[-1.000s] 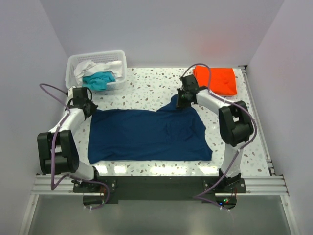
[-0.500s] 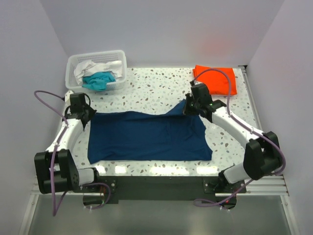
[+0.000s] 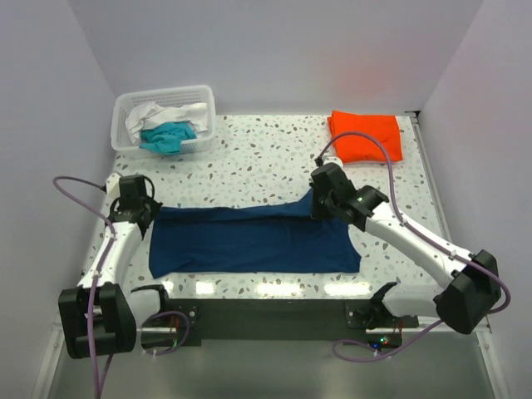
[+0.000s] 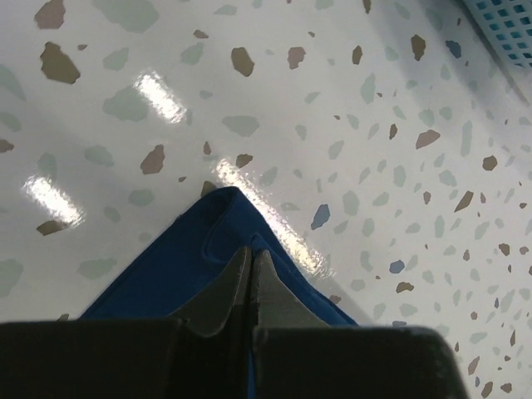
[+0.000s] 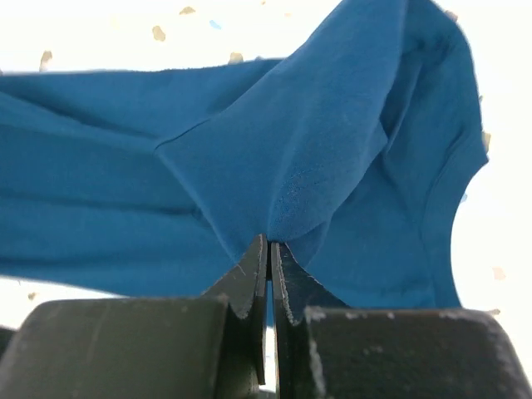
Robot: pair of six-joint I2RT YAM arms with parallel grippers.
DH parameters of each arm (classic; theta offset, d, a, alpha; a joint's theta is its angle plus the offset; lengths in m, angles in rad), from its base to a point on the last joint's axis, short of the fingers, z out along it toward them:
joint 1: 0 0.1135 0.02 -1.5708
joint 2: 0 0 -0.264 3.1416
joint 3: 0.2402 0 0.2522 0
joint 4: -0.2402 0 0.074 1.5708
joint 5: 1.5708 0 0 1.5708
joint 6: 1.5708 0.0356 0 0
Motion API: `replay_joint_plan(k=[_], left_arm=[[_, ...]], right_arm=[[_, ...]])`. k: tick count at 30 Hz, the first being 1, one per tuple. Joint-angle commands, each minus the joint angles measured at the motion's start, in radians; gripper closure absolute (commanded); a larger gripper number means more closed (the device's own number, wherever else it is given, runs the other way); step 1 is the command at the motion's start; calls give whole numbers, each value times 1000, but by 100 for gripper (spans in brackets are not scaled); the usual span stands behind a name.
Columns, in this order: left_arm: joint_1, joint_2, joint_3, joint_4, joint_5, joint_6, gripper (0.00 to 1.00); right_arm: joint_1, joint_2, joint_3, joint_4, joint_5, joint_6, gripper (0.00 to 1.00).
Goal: Fold and stack the t-shirts
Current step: Fold the tshirt
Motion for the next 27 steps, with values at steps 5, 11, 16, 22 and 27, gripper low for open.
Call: replay_joint_plan(k=[5,11,16,22,27], left_arm=[[7,-103,-83,-162,-181,-232,100],[7,-119,-118,-251,-240,-338,100],[7,-64,-116,-308,-266,-389,95],[8,-79,-89,-342,-275,-401,54],[8,-133,-3,-483,-325,-438,13]], right_arm=[[149,-24,-13,-188,62,78,100],[206,2,-100,-182,2,116,93],[208,-16,-130,-98,-81,93,57],[208,-68,-113,-99,-113,46,35],[173,-88,-84,-181,8,46,26]])
